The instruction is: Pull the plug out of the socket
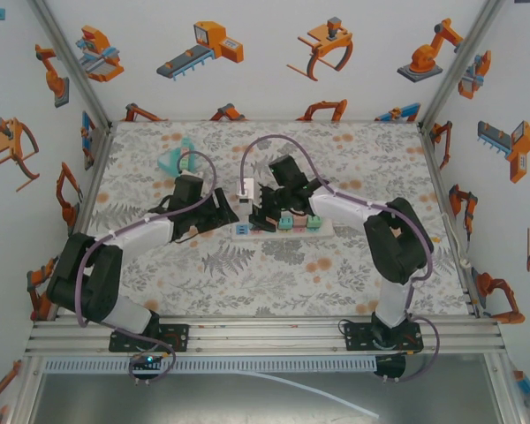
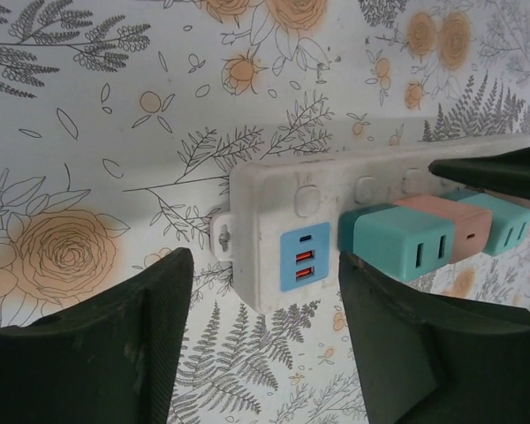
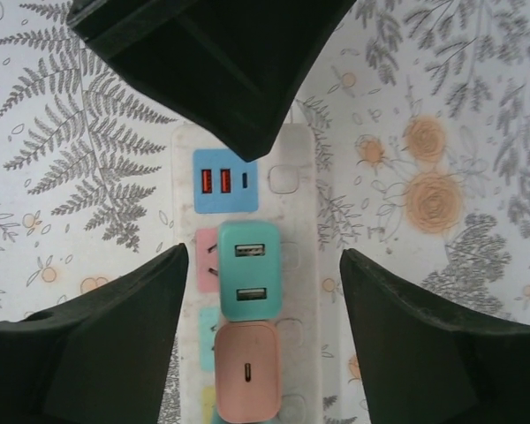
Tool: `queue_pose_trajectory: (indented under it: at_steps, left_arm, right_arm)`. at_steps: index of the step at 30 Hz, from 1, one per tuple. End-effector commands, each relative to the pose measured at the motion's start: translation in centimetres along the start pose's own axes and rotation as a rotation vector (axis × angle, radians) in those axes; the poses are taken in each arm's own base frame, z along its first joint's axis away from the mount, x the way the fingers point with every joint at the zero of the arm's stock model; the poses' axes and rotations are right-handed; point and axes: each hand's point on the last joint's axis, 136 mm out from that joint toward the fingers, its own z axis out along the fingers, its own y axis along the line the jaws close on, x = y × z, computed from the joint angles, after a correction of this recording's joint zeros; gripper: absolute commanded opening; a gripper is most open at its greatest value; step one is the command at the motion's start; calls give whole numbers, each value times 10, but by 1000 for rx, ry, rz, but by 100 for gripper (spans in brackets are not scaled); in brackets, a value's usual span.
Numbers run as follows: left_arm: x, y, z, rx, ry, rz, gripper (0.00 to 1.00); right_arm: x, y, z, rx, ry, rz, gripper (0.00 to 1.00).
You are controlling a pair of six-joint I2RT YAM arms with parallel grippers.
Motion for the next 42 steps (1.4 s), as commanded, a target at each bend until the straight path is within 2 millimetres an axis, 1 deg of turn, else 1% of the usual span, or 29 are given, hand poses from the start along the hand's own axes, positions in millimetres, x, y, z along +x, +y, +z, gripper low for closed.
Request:
queue_pose_trajectory:
  at_steps: [1,3,6,11,15,18,20,23,25,30,33,37,42]
  left_arm:
    - [-6,-13,3,48,10,-10,60]
    - [-2,-13,6,59,33,-7,58]
    - [5,-18,9,98,69,-3,57]
    - [13,-10,13,67,91,-10,56]
    - [23,-10,17,60,146,22,56]
    - [31,-1,20,9,193,45,55]
    - [34,7,21,-31,203,41,51]
    - [38,14,22,-72,211,51,45]
    - [38,20,22,-115,208,65,43]
    - [42,27,27,-171,220,84,42]
    - [45,33,29,-201,223,80,41]
    - [45,45,28,-289,224,108,39]
    - [48,47,29,-311,230,117,38]
  right_arm:
    - [-5,3,1,-43,-9,-8,59]
    - [0,4,4,-51,7,1,53]
    - [3,4,5,-51,17,8,46]
    - [2,4,6,-54,14,3,40]
    - [-1,4,7,-58,8,-5,36]
    - [-3,5,8,-61,10,-8,33]
    - [-4,5,7,-62,8,-11,32]
    - [-9,8,6,-65,-1,-21,30]
    - [-12,7,6,-66,-8,-24,29]
    - [-22,7,3,-70,-29,-34,24]
    - [-30,7,0,-76,-52,-42,23]
    - [-44,6,-6,-73,-93,-50,20]
    - [-54,1,-11,-53,-114,-51,18]
